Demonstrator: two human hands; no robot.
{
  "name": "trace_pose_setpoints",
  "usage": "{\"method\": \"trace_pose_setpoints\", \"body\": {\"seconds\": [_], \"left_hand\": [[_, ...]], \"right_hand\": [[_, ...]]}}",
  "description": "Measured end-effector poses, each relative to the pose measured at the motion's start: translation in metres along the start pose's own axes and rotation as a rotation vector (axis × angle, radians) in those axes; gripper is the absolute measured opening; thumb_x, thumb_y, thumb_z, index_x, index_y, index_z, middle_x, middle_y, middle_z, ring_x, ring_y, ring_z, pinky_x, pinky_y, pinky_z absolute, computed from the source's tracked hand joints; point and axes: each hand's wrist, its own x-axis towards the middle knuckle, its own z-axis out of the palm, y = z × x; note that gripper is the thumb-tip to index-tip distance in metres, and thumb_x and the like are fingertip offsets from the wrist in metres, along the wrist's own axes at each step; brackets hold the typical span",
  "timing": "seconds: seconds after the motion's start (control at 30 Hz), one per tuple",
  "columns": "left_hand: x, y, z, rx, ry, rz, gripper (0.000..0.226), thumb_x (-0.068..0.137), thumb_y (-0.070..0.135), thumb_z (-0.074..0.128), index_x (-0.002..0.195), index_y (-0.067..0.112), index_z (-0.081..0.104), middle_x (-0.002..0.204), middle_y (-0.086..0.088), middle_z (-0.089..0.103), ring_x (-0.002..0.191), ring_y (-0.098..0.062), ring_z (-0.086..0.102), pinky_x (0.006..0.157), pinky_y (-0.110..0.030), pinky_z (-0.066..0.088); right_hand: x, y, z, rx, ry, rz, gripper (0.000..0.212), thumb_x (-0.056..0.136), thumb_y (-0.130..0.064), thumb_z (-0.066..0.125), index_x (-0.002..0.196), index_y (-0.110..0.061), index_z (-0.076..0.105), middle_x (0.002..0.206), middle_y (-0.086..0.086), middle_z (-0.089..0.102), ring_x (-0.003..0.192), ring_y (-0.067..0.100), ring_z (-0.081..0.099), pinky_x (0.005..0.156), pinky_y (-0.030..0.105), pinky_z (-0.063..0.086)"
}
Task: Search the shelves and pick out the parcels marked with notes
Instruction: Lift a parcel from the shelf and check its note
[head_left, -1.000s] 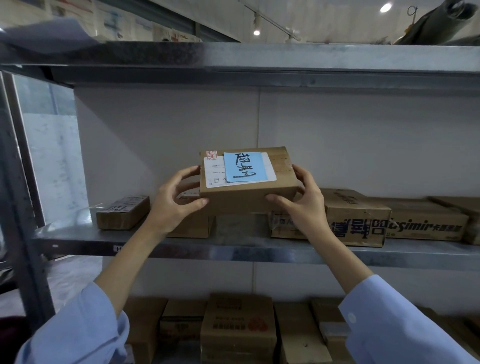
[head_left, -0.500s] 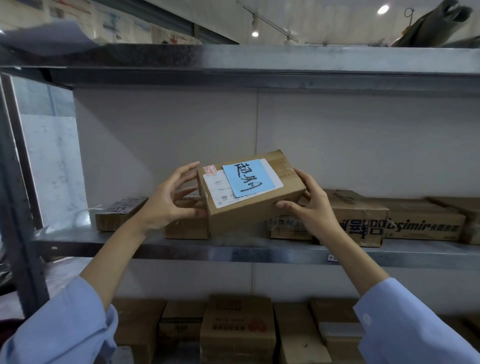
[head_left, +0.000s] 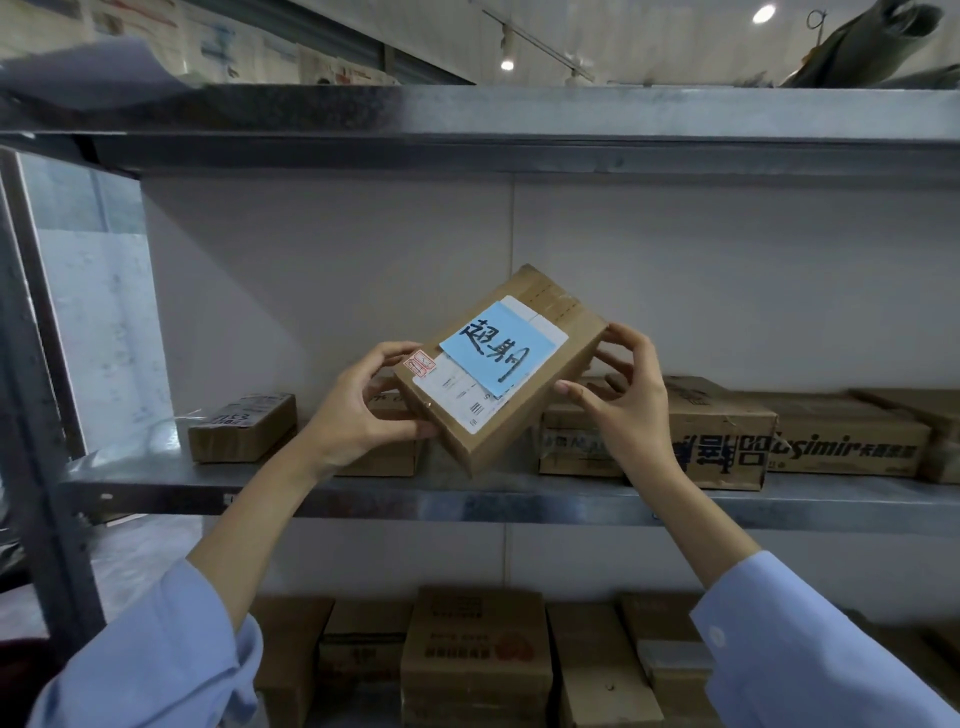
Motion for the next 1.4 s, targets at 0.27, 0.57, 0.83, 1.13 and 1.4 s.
{"method": "trace_pose_setpoints", "body": {"seconds": [0.27,0.57,0.83,1.13,1.4], "left_hand": [[0.000,-0.002,0.019,0.030,0.054,0.038,0.075,0.065,0.021,0.085,0.128,0.029,0.046,0.129,0.012,0.060,0.126,-0.006,0.051,0.108,-0.034,0.043],[-0.001,0.002,0.034,0.069,0.188,0.103,0.079,0.069,0.024,0.081,0.138,0.028,0.042,0.134,0.010,0.058,0.128,-0.007,0.050,0.107,-0.043,0.045],[-0.002,-0.001,0.041,0.037,0.218,0.106,0.073,0.071,0.023,0.077,0.134,0.029,0.040,0.135,0.011,0.055,0.128,-0.005,0.049,0.106,-0.036,0.047],[-0.008,-0.005,0.054,0.027,0.263,0.127,0.072,0.073,0.020,0.079,0.131,0.034,0.039,0.139,0.009,0.050,0.130,-0.005,0.046,0.100,-0.021,0.047],[-0.027,-0.009,0.061,0.040,0.255,0.098,0.074,0.074,0.024,0.078,0.137,0.028,0.039,0.139,0.009,0.052,0.130,-0.010,0.049,0.105,-0.038,0.047]], "right_hand": [[-0.001,0.000,0.004,0.079,-0.059,0.014,0.056,0.080,-0.024,0.075,0.130,-0.019,0.050,0.127,-0.008,0.058,0.104,0.006,0.065,0.085,0.030,0.059],[-0.007,-0.010,0.013,0.044,-0.235,-0.003,0.060,0.093,-0.027,0.060,0.148,-0.026,0.036,0.141,-0.014,0.047,0.110,-0.003,0.059,0.084,0.015,0.053],[-0.012,-0.017,0.017,0.152,-0.349,0.099,0.064,0.090,-0.049,0.057,0.146,-0.031,0.030,0.138,-0.028,0.040,0.124,0.002,0.052,0.095,0.024,0.051],[-0.018,-0.012,0.024,0.232,-0.362,0.155,0.072,0.084,-0.046,0.060,0.147,-0.038,0.026,0.152,-0.016,0.037,0.139,0.014,0.039,0.106,0.036,0.046],[-0.033,-0.006,0.021,0.287,-0.385,0.212,0.066,0.084,-0.042,0.062,0.142,-0.041,0.030,0.149,-0.015,0.041,0.136,0.016,0.044,0.106,0.037,0.047]]}}
